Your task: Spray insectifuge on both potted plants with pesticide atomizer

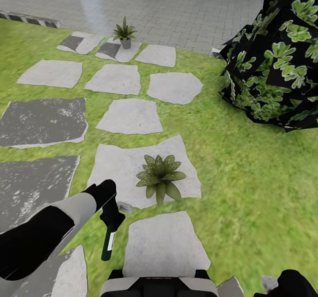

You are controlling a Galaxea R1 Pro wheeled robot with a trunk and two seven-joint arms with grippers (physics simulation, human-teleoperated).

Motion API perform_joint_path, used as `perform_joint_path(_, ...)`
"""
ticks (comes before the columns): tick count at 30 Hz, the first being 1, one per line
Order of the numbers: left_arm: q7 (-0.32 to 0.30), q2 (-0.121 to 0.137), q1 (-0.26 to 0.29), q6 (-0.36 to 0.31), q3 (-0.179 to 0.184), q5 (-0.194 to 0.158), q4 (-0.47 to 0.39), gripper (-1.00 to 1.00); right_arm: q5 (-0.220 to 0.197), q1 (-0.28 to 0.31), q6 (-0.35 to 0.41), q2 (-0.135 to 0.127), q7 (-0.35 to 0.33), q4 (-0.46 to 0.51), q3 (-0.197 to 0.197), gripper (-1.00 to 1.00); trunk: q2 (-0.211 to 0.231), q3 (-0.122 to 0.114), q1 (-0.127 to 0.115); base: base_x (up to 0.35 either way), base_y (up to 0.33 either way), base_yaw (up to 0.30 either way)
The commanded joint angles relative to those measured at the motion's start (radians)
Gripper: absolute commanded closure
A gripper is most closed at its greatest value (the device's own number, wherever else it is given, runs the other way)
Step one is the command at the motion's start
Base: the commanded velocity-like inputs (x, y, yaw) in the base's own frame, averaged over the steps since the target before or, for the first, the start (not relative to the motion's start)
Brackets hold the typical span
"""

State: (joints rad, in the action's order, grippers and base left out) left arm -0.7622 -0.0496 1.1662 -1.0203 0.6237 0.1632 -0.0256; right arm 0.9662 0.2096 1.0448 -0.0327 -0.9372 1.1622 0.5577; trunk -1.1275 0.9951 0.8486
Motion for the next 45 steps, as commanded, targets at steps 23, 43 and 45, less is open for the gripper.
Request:
perform_joint_path(23, -0.010, -0.006, 0.000, -0.004, -0.001, 0.010, 0.002, 1.00, 0.009, 0.001, 0.002, 0.000, -0.011, 0.001, 0.001, -1.00, 0.000, 0.001, 0.000, 0.000, -0.113, 0.000)
perform_joint_path(43, -0.011, -0.006, 0.001, -0.004, -0.004, 0.009, 0.001, 1.00, 0.011, 0.001, 0.002, 0.002, -0.008, -0.001, -0.001, -1.00, 0.000, 0.002, 0.000, 0.198, -0.061, 0.000)
perform_joint_path(45, -0.011, -0.006, 0.001, -0.004, -0.006, 0.008, 0.001, 1.00, 0.011, 0.001, 0.002, 0.001, -0.008, -0.001, -0.001, -1.00, 0.000, 0.002, 0.000, 0.046, -0.040, 0.000)
